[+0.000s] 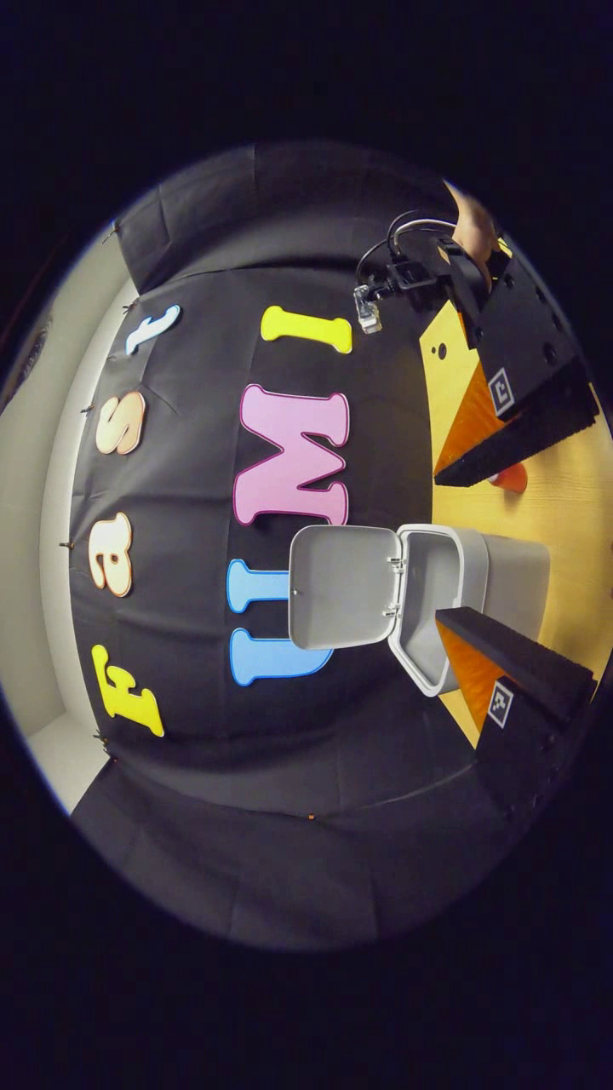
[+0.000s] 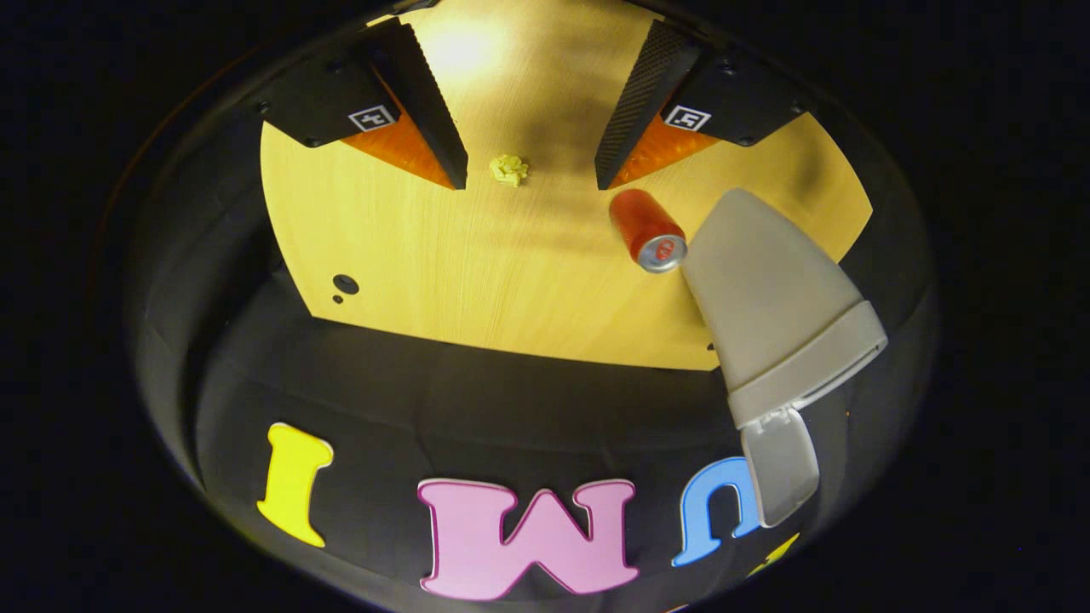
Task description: Press the lid of the desktop garbage bin to open it, pick up the crumpled paper on the desktop and throw it into the bin, then pick up the pop can on the desktop and drop it into the bin, and finally close the garbage bin lid.
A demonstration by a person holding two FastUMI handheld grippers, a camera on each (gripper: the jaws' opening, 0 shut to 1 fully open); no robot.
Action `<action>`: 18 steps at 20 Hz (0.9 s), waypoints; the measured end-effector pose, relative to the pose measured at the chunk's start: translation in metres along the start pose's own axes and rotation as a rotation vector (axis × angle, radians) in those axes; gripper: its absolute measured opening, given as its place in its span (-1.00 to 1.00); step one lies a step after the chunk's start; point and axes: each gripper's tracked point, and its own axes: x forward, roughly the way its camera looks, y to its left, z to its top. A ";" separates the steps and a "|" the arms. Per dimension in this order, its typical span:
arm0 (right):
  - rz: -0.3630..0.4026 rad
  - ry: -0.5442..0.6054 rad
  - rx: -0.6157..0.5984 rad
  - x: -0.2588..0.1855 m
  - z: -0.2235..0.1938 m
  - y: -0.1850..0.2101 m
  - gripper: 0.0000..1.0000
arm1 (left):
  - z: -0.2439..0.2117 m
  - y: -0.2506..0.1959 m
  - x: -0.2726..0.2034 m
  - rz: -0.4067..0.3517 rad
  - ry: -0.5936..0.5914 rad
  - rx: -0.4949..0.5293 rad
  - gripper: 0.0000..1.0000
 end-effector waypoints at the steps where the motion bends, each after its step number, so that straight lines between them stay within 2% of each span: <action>1: -0.005 0.025 0.000 0.012 -0.006 -0.004 0.94 | -0.004 0.000 -0.001 0.010 0.011 0.006 0.93; 4: -0.001 0.108 0.028 0.043 -0.020 -0.010 0.95 | -0.011 -0.003 0.001 0.022 0.040 0.006 0.93; 9: -0.020 0.168 0.028 0.084 -0.036 -0.016 0.94 | -0.023 -0.009 0.004 0.029 0.075 0.003 0.93; 14: -0.047 0.246 0.010 0.101 -0.059 -0.029 0.95 | -0.037 -0.013 0.004 0.033 0.113 0.022 0.93; 18: -0.029 0.279 0.066 0.109 -0.070 -0.025 0.94 | -0.044 -0.012 0.005 0.035 0.133 0.031 0.94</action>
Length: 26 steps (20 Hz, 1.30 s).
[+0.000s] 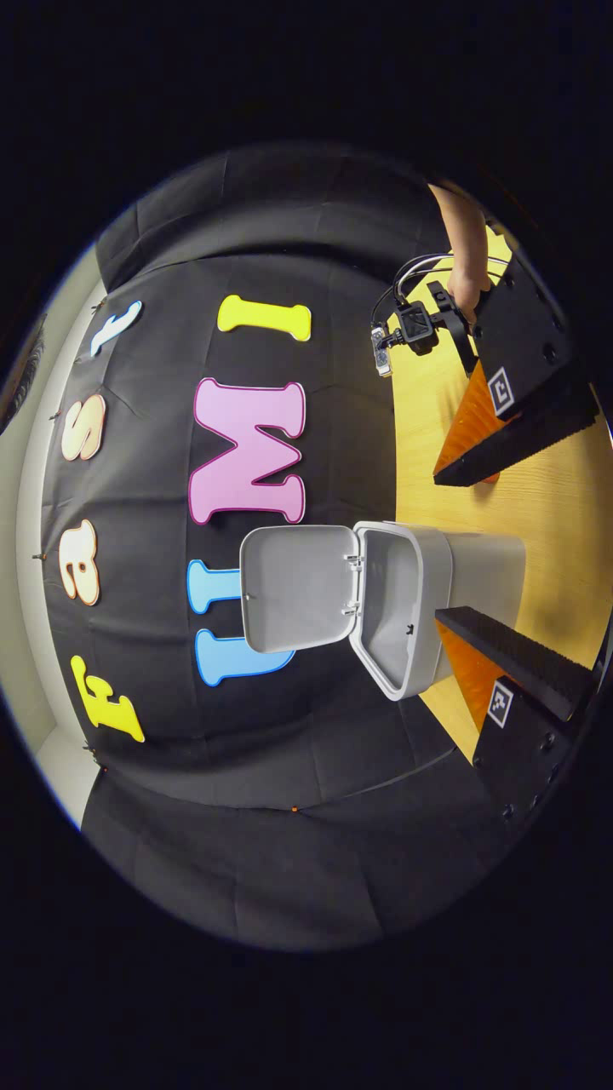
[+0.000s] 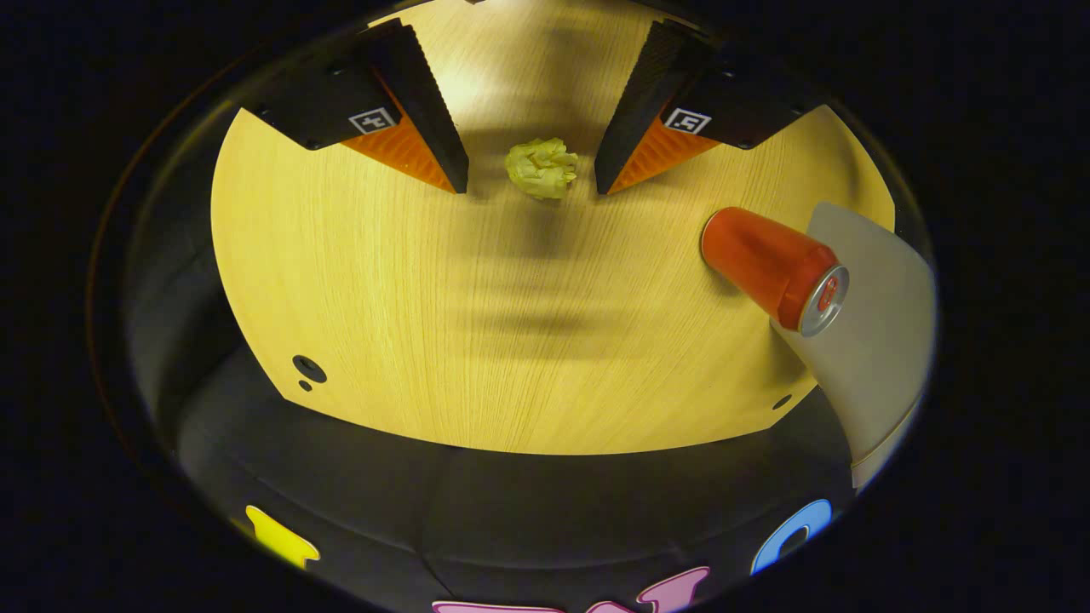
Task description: Press the lid of the desktop garbage bin to open it, pick up the crumpled paper on the desktop and throw it into the bin, then pick up the pop can on the desktop and drop it into the bin, and finally close the garbage bin lid.
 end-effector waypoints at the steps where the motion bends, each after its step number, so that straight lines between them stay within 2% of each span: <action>1: 0.004 0.010 -0.002 0.001 -0.003 0.002 0.94 | -0.001 0.001 0.000 0.001 0.006 -0.001 0.94; 4: 0.023 0.029 0.017 0.004 -0.009 0.005 0.83 | -0.003 0.002 0.002 0.004 0.019 0.005 0.94; 5: 0.024 0.028 0.027 0.005 -0.010 0.006 0.70 | -0.002 0.002 0.002 0.002 0.017 0.005 0.94; 6: 0.030 0.030 0.032 0.005 -0.012 0.006 0.07 | -0.002 0.002 0.001 0.000 0.016 0.006 0.94; 7: 0.031 0.034 0.026 0.006 -0.013 0.003 0.51 | -0.002 0.001 0.001 0.000 0.017 0.010 0.94; 8: 0.034 0.022 0.019 0.007 -0.010 0.000 0.28 | -0.003 0.001 0.000 0.000 0.017 0.019 0.94; 9: 0.036 0.025 0.012 0.007 -0.012 0.002 0.25 | -0.001 0.000 -0.001 0.000 0.013 0.026 0.93; 10: 0.032 0.016 0.005 0.007 -0.010 0.001 0.48 | 0.000 -0.001 -0.002 -0.004 0.007 0.030 0.93; 11: 0.033 0.021 0.001 0.006 -0.013 -0.002 0.11 | 0.001 -0.003 -0.003 -0.009 0.004 0.031 0.94; 12: 0.041 0.025 0.001 0.004 -0.013 -0.002 -0.07 | 0.001 -0.005 -0.003 -0.014 0.002 0.031 0.94; 13: 0.047 0.030 0.003 0.003 -0.014 -0.002 -0.13 | 0.001 -0.007 -0.003 -0.021 0.003 0.031 0.94; 16: 0.029 -0.032 -0.036 -0.016 0.000 -0.006 -0.14 | 0.001 -0.013 -0.003 -0.045 -0.011 0.032 0.93; 19: 0.064 -0.102 -0.042 -0.050 0.022 0.006 -0.15 | 0.000 -0.014 -0.002 -0.060 -0.015 0.020 0.93; 26: 0.146 -0.343 -0.075 -0.148 0.117 0.054 -0.15 | -0.006 -0.002 -0.011 -0.066 -0.033 0.022 0.94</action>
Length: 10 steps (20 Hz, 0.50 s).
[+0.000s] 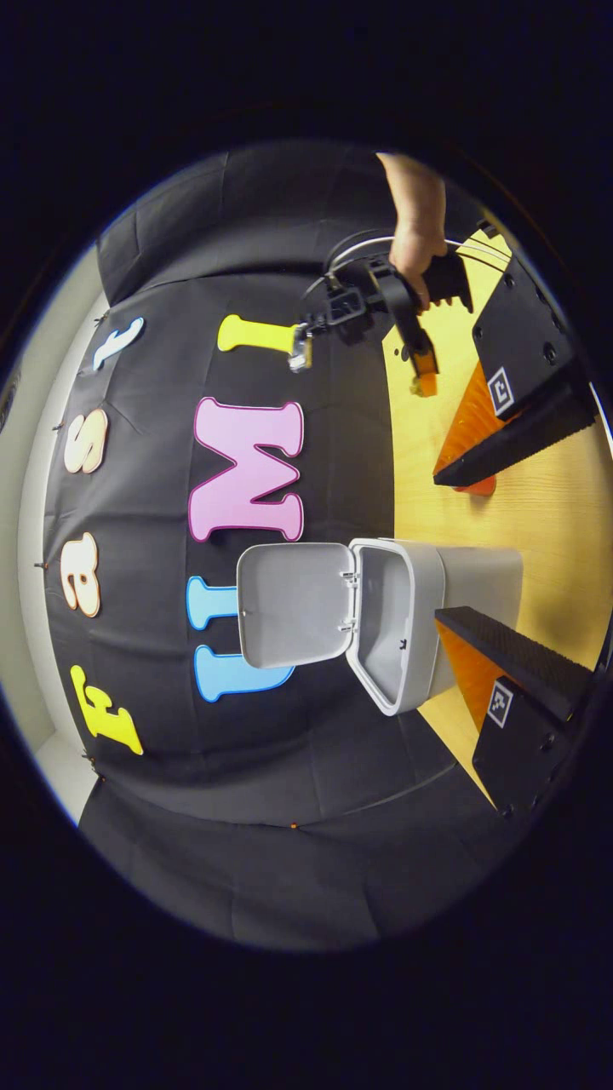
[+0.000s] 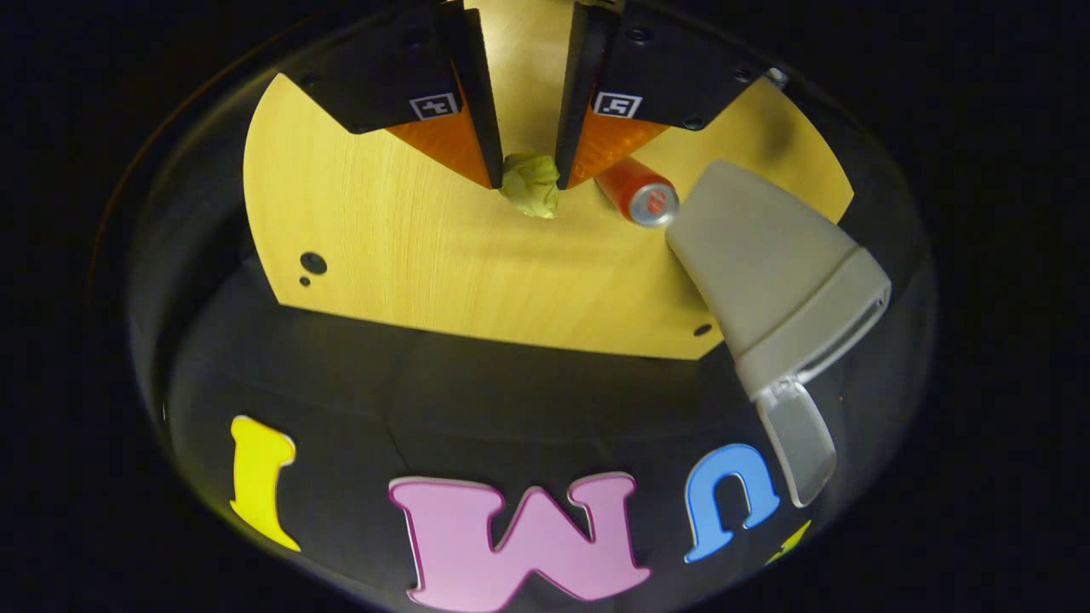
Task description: Press the lid of the desktop garbage bin to open it, pick up the crumpled paper on the desktop and throw it into the bin, then pick up the pop can on the desktop and drop it into the bin, and finally close the garbage bin lid.
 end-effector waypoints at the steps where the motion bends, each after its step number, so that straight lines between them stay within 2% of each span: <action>1: 0.016 -0.030 -0.007 -0.009 0.019 0.011 -0.15 | 0.002 0.004 -0.002 0.003 -0.010 0.018 0.94; 5: 0.113 -0.138 -0.076 -0.039 0.085 0.067 -0.15 | 0.010 0.018 -0.012 -0.001 -0.041 0.016 0.94; 10: 0.222 -0.210 -0.181 -0.055 0.135 0.151 -0.16 | 0.011 0.049 -0.025 0.036 -0.061 -0.016 0.93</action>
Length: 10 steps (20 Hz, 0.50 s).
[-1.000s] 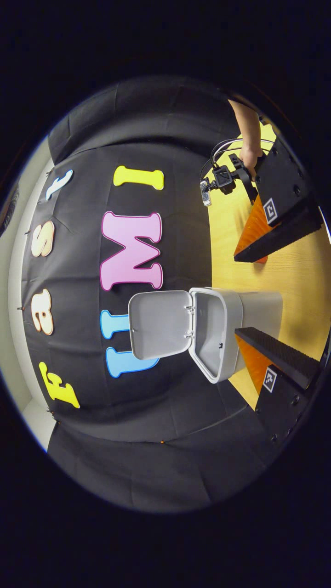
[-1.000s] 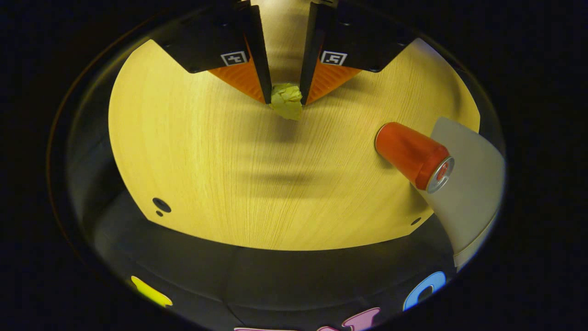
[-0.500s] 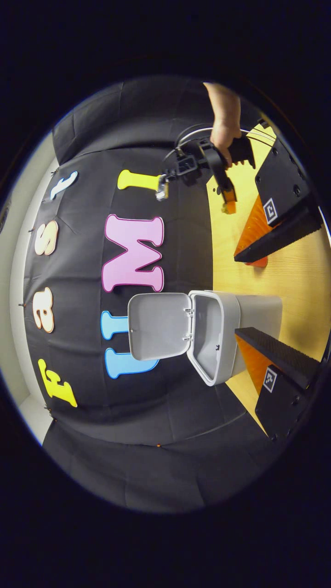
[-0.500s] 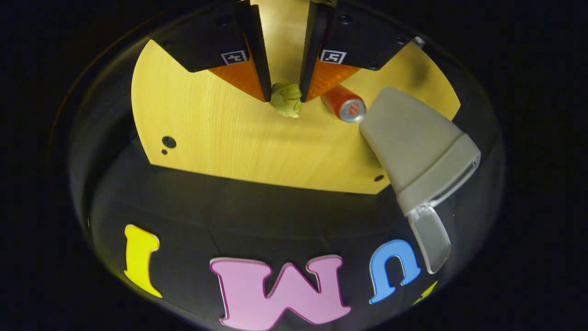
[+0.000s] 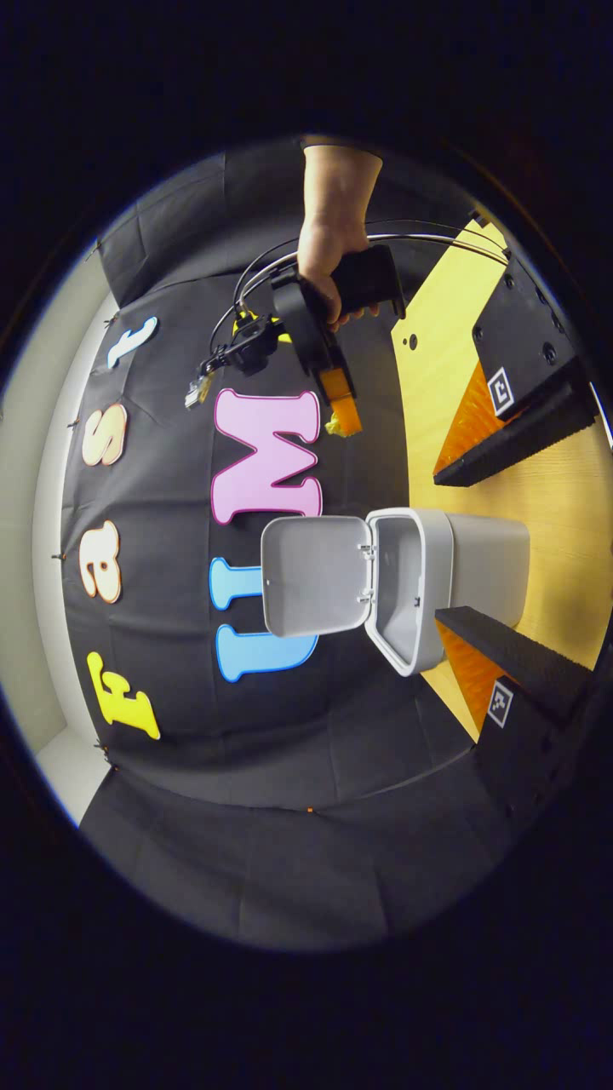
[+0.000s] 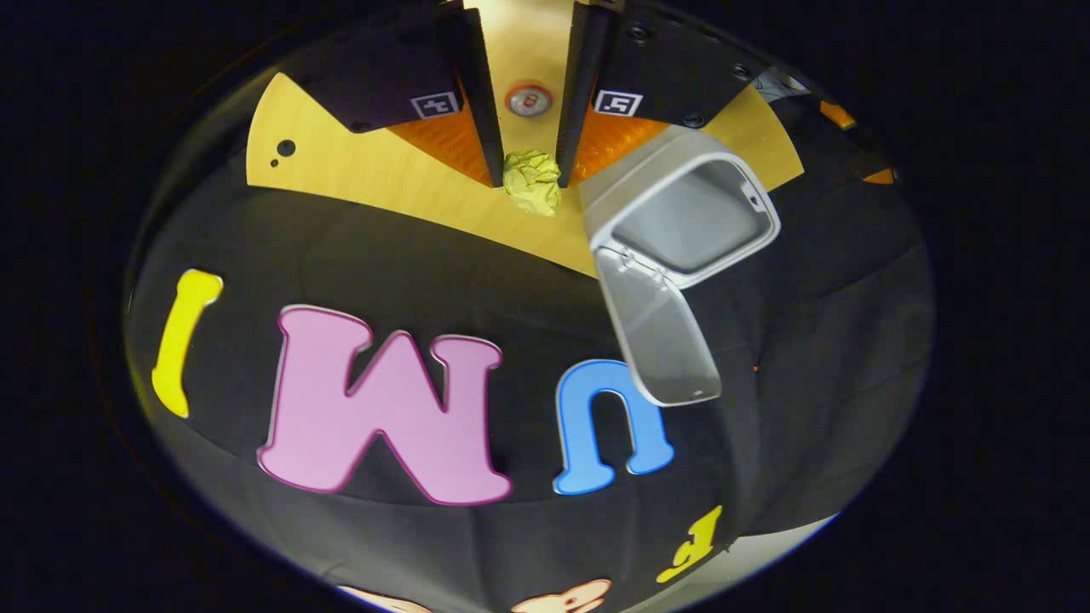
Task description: Press the lid of the desktop garbage bin to open it, pick up the crumpled paper on the desktop and throw it into the bin, then pick up the pop can on the desktop and drop it into the bin, and finally close the garbage bin lid.
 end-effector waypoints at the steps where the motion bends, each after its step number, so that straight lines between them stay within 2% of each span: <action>1: 0.016 -0.001 -0.020 0.008 0.005 0.018 -0.16 | -0.003 0.008 -0.003 0.012 0.000 -0.009 0.94; 3: 0.058 0.006 -0.041 0.022 0.012 0.047 -0.16 | -0.004 0.025 -0.010 0.040 -0.001 -0.010 0.92; 6: 0.113 0.001 -0.057 0.037 0.021 0.090 -0.16 | -0.001 0.050 -0.021 0.085 -0.017 0.065 0.94; 10: 0.168 0.019 -0.085 0.058 0.018 0.130 -0.16 | -0.007 0.067 -0.028 0.090 -0.001 0.044 0.92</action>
